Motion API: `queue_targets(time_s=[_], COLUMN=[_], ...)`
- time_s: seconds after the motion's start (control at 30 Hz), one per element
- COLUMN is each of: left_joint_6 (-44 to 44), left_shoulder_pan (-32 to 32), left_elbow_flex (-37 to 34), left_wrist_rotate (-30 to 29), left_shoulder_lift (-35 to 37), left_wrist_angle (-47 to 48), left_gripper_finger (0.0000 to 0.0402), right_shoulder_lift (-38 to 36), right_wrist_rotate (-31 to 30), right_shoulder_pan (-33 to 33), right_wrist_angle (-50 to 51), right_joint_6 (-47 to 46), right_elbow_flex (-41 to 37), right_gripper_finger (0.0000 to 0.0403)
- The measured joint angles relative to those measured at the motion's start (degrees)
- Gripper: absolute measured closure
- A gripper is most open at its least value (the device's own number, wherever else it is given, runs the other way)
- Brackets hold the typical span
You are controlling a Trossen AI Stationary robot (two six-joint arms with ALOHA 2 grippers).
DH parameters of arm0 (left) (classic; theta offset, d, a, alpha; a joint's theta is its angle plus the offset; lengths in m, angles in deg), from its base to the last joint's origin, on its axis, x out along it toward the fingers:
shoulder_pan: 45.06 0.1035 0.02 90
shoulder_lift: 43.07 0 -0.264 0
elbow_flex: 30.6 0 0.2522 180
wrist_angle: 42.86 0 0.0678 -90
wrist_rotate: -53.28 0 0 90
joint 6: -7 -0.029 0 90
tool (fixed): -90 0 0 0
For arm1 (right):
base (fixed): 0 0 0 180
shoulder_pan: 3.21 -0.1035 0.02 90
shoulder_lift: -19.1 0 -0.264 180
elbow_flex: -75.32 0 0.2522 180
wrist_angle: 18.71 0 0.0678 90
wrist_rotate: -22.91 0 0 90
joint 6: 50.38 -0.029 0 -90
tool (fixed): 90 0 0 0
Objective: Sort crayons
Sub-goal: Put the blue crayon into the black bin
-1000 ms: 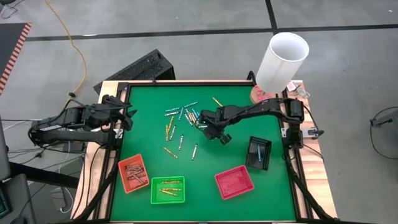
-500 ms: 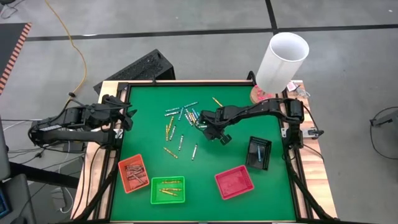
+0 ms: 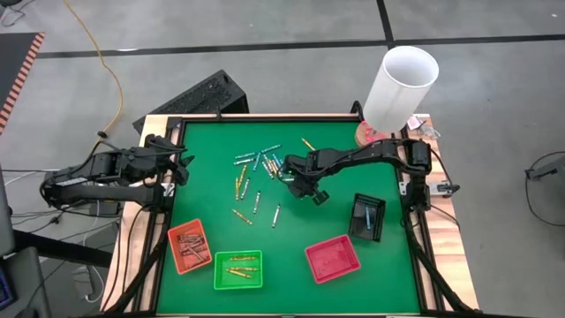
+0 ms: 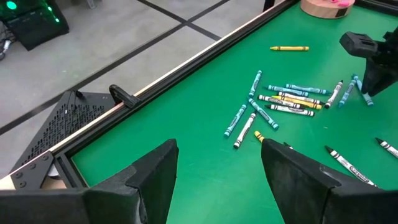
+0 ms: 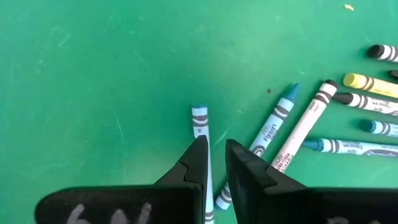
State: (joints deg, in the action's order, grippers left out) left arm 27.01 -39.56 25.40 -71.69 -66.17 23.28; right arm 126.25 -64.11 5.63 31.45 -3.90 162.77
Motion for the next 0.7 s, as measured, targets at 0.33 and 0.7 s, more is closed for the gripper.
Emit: queue_targets(time_s=[0.33, 0.7], left_joint_6=[-0.04, -0.07], left_shoulder_pan=[0.00, 0.00], left_elbow_flex=[0.00, 0.00], left_wrist_rotate=[0.02, 0.02], left_shoulder_lift=[0.00, 0.01], left_wrist_angle=[0.00, 0.00], left_gripper_finger=[0.0178, 0.0178], right_shoulder_lift=[0.00, 0.00], right_wrist_rotate=[0.02, 0.05], right_shoulder_pan=[-0.46, -0.12], right_wrist_angle=[0.02, 0.02], right_joint_6=[0.00, -0.09], right_elbow_flex=[0.00, 0.00], right_gripper_finger=[0.0336, 0.0336])
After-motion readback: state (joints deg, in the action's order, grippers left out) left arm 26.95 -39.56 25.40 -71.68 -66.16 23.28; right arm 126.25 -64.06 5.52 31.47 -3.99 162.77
